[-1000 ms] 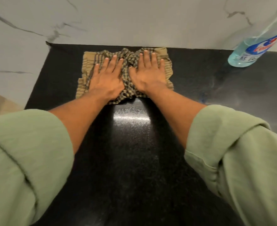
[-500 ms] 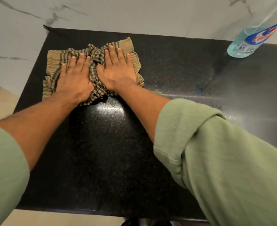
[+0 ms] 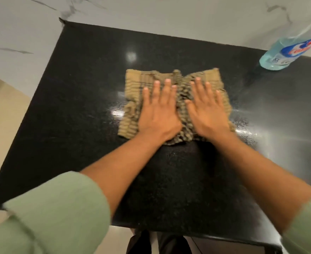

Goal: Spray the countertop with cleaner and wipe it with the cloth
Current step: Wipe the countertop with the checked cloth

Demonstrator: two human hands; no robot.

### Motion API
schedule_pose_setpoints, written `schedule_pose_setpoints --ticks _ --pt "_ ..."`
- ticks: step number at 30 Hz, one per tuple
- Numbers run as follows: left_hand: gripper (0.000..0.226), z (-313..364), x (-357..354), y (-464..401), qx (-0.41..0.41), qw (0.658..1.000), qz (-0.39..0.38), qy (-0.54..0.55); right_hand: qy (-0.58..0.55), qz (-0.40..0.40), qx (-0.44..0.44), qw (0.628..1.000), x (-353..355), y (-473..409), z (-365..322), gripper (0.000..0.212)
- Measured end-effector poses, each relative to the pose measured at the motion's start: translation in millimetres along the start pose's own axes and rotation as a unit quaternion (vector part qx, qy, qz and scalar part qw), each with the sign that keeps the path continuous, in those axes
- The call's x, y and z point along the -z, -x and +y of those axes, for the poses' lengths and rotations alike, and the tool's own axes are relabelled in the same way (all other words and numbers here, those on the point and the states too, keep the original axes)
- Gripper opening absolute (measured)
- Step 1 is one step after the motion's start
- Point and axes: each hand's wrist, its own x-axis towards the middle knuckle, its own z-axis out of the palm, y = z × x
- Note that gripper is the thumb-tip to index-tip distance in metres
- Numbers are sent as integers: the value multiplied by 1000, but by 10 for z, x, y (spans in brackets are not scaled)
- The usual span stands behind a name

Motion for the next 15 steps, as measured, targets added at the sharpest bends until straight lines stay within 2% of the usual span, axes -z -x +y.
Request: schedule_pose_setpoints --ticks 2,7,10,15 --pt "74 145 -4 -119 -30 999 -6 13 -3 4 -29 1000 34 -9 177 81" --pt "71 -94 55 -405 -62 998 1 28 13 2 -63 998 80 -422 103 74" --pt "69 -493 140 -702 -33 999 11 17 1 0 -59 998 95 -822 -161 74" --pt "70 -1319 211 -820 63 998 21 0 19 -9 6 1000 57 -1483 -905 76"
